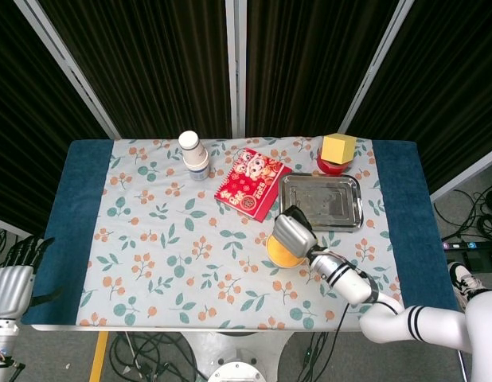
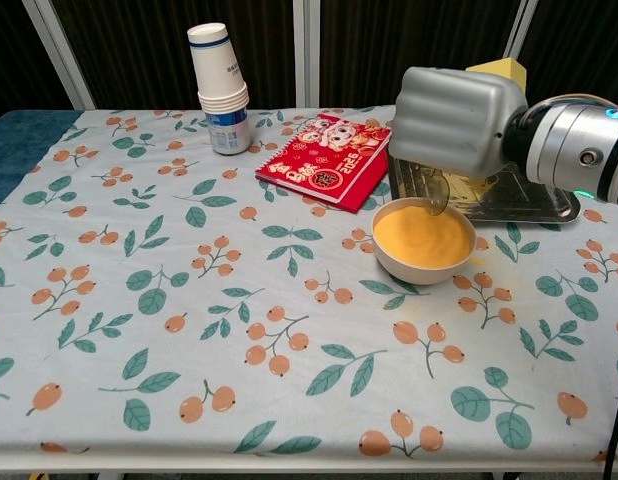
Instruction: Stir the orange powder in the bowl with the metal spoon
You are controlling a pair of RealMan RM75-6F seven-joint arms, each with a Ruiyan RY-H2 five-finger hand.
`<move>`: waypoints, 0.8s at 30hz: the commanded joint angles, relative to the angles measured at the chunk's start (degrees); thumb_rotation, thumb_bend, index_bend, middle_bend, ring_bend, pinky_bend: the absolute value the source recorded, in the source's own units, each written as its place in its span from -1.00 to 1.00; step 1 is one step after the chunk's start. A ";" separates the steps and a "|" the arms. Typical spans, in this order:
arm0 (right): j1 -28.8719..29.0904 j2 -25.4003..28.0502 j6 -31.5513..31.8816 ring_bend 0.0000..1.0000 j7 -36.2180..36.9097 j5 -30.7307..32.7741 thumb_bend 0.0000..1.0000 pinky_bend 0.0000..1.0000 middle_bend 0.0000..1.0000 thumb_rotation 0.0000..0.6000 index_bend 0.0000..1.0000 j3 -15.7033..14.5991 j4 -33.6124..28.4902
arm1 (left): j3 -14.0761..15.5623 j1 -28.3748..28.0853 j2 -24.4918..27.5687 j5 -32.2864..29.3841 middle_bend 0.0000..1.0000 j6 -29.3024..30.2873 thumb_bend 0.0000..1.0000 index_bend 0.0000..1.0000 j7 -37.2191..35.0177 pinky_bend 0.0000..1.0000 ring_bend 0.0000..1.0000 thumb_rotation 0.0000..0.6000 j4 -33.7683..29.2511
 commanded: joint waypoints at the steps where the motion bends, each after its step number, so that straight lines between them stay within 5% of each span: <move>1: -1.27 -0.97 0.08 0.73 6.83 3.98 -0.13 0.86 0.85 1.00 0.77 1.89 1.41 | -0.16 -0.27 0.14 -0.04 -0.76 -0.28 -0.81 -0.66 0.29 -0.80 -0.86 1.00 -0.27; 17: -3.01 -3.08 -3.17 0.73 33.49 25.66 -0.14 0.85 0.84 1.00 0.71 12.15 8.39 | -0.56 -1.32 1.54 -0.40 -0.76 -1.50 -0.81 -0.66 3.52 -0.80 -0.86 1.00 -3.49; 24: -1.57 -6.93 -6.53 0.73 37.97 34.05 -0.19 0.85 0.82 1.00 0.60 13.07 16.89 | -0.65 -1.64 1.96 -0.76 -0.76 -2.03 -0.81 -0.66 4.77 -0.80 -0.86 1.00 -4.80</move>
